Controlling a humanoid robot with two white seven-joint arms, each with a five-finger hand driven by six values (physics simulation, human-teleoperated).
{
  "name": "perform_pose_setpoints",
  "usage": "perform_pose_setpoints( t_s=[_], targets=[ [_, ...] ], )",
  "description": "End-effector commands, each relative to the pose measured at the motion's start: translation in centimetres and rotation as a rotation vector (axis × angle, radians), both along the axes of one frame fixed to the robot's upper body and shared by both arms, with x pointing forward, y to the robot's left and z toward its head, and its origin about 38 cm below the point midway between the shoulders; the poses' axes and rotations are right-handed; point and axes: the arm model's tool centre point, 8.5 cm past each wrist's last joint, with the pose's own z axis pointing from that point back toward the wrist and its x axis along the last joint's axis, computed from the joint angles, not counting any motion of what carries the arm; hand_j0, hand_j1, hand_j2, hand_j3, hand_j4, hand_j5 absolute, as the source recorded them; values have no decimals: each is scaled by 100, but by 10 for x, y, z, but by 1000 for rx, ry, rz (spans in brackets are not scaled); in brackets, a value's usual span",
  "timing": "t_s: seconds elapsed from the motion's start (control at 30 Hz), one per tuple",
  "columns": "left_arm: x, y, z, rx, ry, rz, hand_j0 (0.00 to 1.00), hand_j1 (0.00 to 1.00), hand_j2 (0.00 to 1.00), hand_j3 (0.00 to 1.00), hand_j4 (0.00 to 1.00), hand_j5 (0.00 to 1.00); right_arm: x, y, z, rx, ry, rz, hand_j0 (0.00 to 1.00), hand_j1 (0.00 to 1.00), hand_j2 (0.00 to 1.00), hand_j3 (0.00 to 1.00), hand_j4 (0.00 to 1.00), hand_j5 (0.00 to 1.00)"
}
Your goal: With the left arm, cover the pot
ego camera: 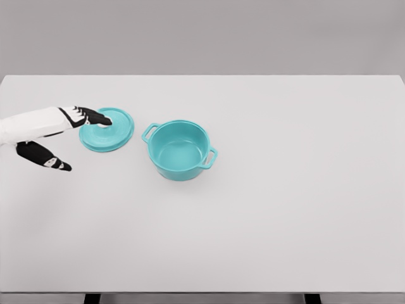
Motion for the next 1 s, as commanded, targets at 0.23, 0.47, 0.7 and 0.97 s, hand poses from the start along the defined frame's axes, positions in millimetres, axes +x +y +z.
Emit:
perform_pose_setpoints(
  t_s=[0.23, 0.47, 0.7, 0.97],
  targets=[
    [47, 1, -34, -181, 107, 109, 100, 100, 100, 100, 100, 100, -9, 0, 0, 0, 15, -5, 100, 100, 100, 100, 100, 100],
    [70, -6, -69, -233, 206, 163, 100, 100, 100, 100, 100, 100, -9, 0, 0, 0, 15, -5, 100, 100, 100, 100, 100, 100],
    [97, 9, -78, -164, 204, 260, 82, 82, 82, 82, 82, 82, -9, 0, 0, 0, 15, -5, 100, 100, 100, 100, 100, 100],
    [106, 24, -83, -172, 225, 333, 80, 80, 80, 80, 80, 80, -9, 0, 0, 0, 15, -5, 100, 100, 100, 100, 100, 100]
  ],
)
